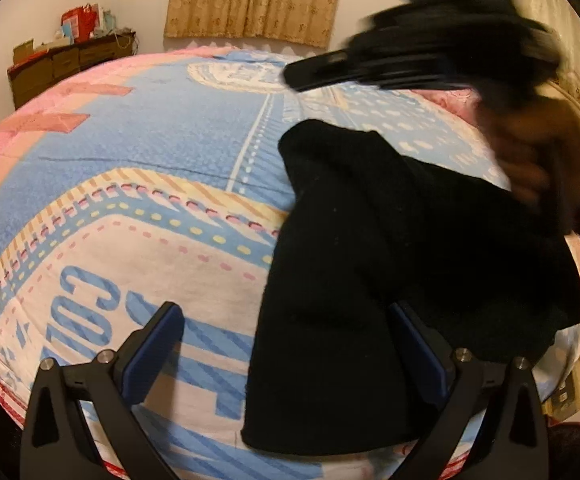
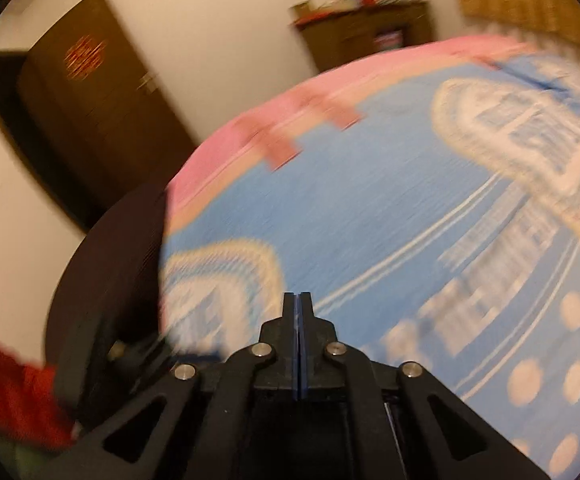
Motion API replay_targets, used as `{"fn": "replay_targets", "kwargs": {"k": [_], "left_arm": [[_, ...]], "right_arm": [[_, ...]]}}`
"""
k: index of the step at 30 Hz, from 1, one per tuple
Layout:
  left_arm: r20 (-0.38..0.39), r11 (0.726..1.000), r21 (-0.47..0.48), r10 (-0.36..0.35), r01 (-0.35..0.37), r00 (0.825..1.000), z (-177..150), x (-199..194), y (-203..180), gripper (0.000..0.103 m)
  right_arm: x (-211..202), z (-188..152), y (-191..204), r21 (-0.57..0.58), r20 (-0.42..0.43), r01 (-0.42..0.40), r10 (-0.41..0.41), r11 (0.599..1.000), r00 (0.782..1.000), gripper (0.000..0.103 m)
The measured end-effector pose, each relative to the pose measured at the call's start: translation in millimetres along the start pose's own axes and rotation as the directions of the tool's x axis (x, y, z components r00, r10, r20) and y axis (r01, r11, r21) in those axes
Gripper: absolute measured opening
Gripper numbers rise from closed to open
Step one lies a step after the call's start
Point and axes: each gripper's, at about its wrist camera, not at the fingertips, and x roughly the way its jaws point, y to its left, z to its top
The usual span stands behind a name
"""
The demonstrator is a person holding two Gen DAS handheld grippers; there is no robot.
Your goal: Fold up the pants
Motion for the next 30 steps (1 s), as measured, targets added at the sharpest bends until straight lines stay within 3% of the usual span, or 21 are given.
{"fn": "replay_targets", "kwargs": {"k": [4,8,11,15,17,20,23,24,25,26,27,29,30], "left_arm": [[-0.017,1.000,-0.013,-0.003,0.003,1.000,0.7,-1.4,2.6,0.103],[-0.009,1.000,-0.016,-0.013,0.013,1.000,-0.3,-0.3,5.5,0.103],[0.001,1.000,-0.005,-0.013,0.013,1.000,-0.2,-0.4,4.5,0.103],[-0.006,1.000,-0.007,-0.011,0.011,1.000,3.6,0.6,4.9,0.103],[-0.013,1.000,-0.007,-0.004,0.004,1.000,5.2,0.8,4.8,0.103],[-0.023,1.000,-0.019,-0.002,0.001,1.000,8.0,3.6,6.9,0.103],[-0.019,1.000,-0.019,0.002,-0.002,1.000,9.2,5.8,6.3,0.103],[-0.017,1.000,-0.020,0.002,-0.003,1.000,8.9,5.9,6.2,0.103],[-0.014,1.000,-0.022,0.003,-0.003,1.000,8.7,5.8,6.0,0.103],[-0.014,1.000,-0.025,0.005,-0.006,1.000,8.6,6.4,6.0,0.103],[-0.017,0.999,-0.030,0.018,-0.019,1.000,8.6,7.0,6.5,0.103],[-0.013,0.998,-0.048,0.028,-0.028,1.000,7.9,5.7,10.5,0.103],[-0.019,0.998,-0.059,0.030,-0.031,0.999,6.9,5.1,13.4,0.103]], "right_arm": [[9.0,-0.1,-26.4,0.094,0.065,0.034,-0.040,0.995,0.997,0.001],[-34.8,-21.9,-20.3,0.124,0.145,-0.055,0.036,0.991,0.989,0.001],[-59.8,-42.3,1.3,0.050,0.095,-0.052,0.047,0.997,0.994,0.001],[-46.8,-60.2,11.2,-0.013,-0.033,0.009,-0.009,1.000,0.999,0.001],[-37.3,-62.9,9.8,-0.007,-0.059,-0.018,0.018,1.000,0.998,0.001],[-40.7,-59.9,15.7,0.006,-0.010,-0.097,0.097,0.995,0.995,0.001],[-36.9,-59.6,34.5,-0.058,-0.048,-0.145,0.142,0.988,0.989,0.001],[-32.2,-61.8,39.3,-0.090,-0.066,-0.126,0.121,0.988,0.990,0.001],[-23.4,-63.4,39.6,-0.110,-0.081,-0.058,0.050,0.992,0.996,0.001],[-8.4,-63.2,31.1,-0.085,-0.116,0.043,-0.053,0.995,0.992,0.000],[6.2,-62.7,19.0,-0.032,-0.151,0.100,-0.104,0.994,0.983,0.000],[19.8,-60.8,-2.0,0.101,-0.079,0.031,-0.023,0.994,0.997,0.000],[21.4,-59.2,-3.0,0.103,-0.058,0.030,-0.024,0.994,0.998,0.000]]}}
